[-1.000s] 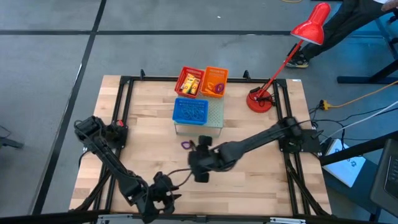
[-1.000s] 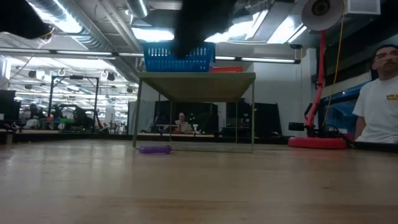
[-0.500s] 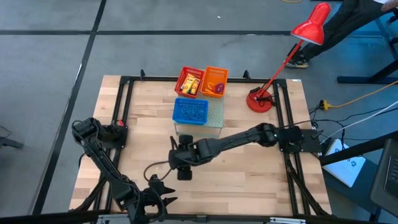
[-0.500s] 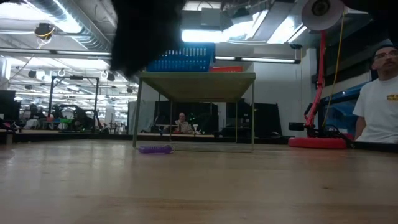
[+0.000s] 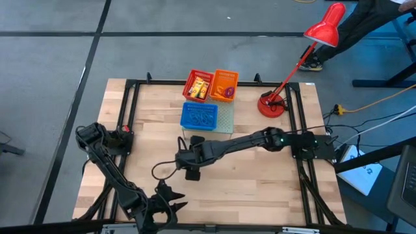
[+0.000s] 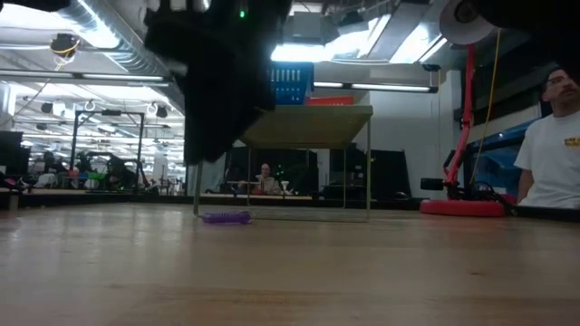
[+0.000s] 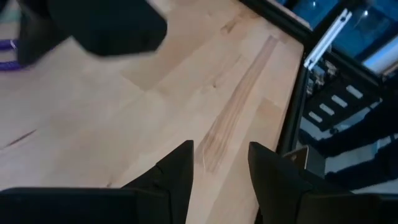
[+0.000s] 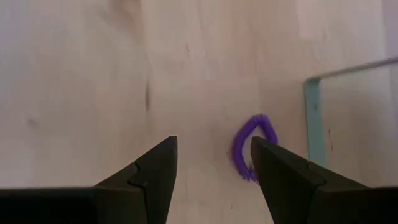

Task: Pick & Place Office Desk Supplies
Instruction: Put the violet spring keychain into the orange basket on the shelf

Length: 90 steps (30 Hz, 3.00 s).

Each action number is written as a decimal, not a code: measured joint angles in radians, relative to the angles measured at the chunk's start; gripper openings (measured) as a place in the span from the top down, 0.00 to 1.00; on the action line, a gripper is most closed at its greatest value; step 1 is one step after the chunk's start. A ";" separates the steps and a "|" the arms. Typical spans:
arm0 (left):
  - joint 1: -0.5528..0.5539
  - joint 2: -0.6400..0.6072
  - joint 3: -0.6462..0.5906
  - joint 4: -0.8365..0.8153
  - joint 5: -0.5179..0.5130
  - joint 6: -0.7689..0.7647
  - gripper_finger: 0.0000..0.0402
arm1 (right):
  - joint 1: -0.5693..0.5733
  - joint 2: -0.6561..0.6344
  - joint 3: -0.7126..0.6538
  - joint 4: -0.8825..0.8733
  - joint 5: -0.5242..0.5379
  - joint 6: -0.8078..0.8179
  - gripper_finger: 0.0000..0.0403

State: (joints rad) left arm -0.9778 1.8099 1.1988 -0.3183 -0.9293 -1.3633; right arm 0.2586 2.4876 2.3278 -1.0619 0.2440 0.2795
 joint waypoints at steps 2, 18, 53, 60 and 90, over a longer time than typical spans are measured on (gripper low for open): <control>0.003 0.000 0.000 0.000 -0.021 -0.009 0.63 | 0.000 0.018 -0.001 0.002 -0.001 0.001 0.49; -0.038 -0.018 0.000 0.053 0.000 -0.013 0.63 | -0.035 0.043 -0.001 -0.017 0.039 0.056 0.49; -0.028 -0.019 0.000 0.056 0.014 -0.029 0.63 | -0.042 0.048 -0.080 0.039 -0.106 0.133 0.59; -0.028 -0.019 0.000 0.056 0.014 -0.029 0.63 | -0.041 0.063 -0.079 0.043 -0.139 0.156 0.60; -0.028 -0.019 0.000 0.036 -0.018 -0.052 0.63 | 0.023 0.046 0.022 0.064 -0.118 0.277 0.99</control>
State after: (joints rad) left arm -1.0061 1.7912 1.1988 -0.2828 -0.9470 -1.4153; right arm 0.2817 2.5340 2.3496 -0.9980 0.1260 0.5569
